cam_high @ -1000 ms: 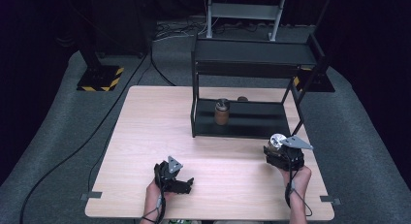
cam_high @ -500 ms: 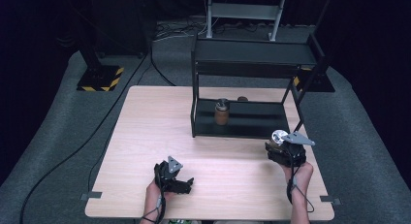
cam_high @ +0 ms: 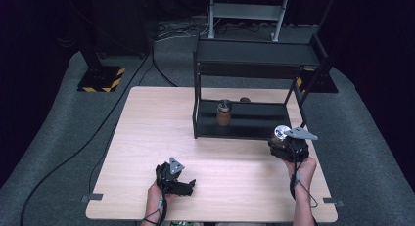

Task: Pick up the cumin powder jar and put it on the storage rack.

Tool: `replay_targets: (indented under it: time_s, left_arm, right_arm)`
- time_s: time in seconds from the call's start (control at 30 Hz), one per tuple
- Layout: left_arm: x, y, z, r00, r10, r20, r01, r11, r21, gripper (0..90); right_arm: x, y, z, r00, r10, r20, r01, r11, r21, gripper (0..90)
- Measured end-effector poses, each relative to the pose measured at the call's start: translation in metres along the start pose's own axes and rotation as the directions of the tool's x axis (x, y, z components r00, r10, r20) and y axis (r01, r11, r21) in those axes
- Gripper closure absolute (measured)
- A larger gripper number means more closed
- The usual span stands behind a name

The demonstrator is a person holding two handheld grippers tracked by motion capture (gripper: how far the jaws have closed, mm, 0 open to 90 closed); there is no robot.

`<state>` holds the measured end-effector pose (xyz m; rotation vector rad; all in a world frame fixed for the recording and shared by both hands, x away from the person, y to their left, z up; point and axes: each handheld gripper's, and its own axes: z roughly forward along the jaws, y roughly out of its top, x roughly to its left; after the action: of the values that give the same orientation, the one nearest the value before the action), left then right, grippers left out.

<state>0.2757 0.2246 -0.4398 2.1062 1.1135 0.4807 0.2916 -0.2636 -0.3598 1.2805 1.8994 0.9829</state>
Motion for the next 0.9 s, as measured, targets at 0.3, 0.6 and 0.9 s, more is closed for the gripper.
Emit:
replay_targets:
  time_s: [0.3, 0.6, 0.9]
  left_arm:
    - [0.0, 0.0, 0.0, 1.0, 0.0, 0.0, 0.0, 1.0, 0.0, 0.4]
    - [0.0, 0.0, 0.0, 1.0, 0.001, -0.001, -0.001, 1.0, -0.001, 0.4]
    - [-0.001, 0.0, 0.0, 1.0, 0.003, -0.003, -0.003, 1.0, -0.002, 0.4]
  right_arm:
    - [-0.004, 0.008, 0.008, 1.0, -0.003, 0.003, 0.003, 1.0, 0.007, 30.0]
    - [-0.008, 0.017, 0.016, 1.0, -0.003, 0.001, 0.003, 1.0, 0.014, 30.0]
    - [-0.012, 0.024, 0.026, 1.0, -0.005, 0.001, 0.005, 1.0, 0.025, 30.1]
